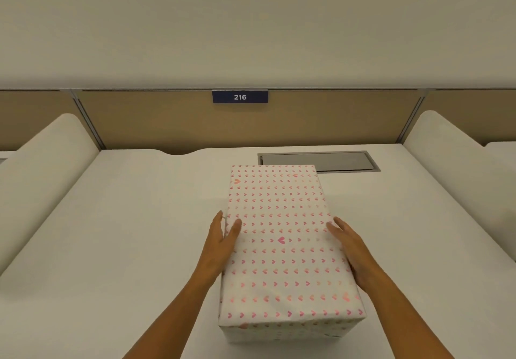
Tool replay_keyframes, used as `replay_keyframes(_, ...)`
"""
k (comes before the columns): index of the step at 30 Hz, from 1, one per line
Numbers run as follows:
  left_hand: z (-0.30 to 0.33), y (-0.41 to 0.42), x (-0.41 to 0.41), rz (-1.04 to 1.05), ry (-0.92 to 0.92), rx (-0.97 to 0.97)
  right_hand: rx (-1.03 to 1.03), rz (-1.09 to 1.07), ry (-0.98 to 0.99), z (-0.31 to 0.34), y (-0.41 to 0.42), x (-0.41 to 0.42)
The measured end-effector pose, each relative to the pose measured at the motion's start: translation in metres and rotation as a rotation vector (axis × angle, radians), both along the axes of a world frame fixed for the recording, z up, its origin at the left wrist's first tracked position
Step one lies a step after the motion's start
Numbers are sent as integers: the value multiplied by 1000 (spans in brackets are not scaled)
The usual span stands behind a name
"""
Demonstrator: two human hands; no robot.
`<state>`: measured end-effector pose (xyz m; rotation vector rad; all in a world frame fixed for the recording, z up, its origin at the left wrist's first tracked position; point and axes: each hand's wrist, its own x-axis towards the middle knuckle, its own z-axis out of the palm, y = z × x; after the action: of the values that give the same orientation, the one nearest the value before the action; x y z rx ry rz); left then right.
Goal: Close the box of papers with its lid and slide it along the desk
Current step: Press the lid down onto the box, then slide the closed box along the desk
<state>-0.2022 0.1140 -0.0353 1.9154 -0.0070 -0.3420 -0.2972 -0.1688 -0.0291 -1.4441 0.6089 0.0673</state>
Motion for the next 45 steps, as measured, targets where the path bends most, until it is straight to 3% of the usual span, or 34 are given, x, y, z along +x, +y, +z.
replay_keyframes(4,-13,6,-5,87,384,-448,254,-29,82,-16,-8,-11)
replay_keyframes(7,-26,6,-2,63,514,-559,306,23,41,-25,-7,-12)
replay_keyframes(12,-33,2,0,30,557,-640,391,55,-18,-29,-3,-7)
replay_keyframes(20,-14,9,3,215,419,-354,321,155,-6,-37,-15,1)
replay_keyframes(28,15,-1,5,182,379,-137,81,216,40,-16,-36,12)
replay_keyframes(33,19,-16,3,69,166,307,-177,368,4,13,-13,21)
replay_keyframes(38,15,-17,5,25,81,311,-341,415,-114,16,-2,21)
replay_keyframes(45,19,-9,2,-50,-47,340,-518,465,-94,19,3,26)
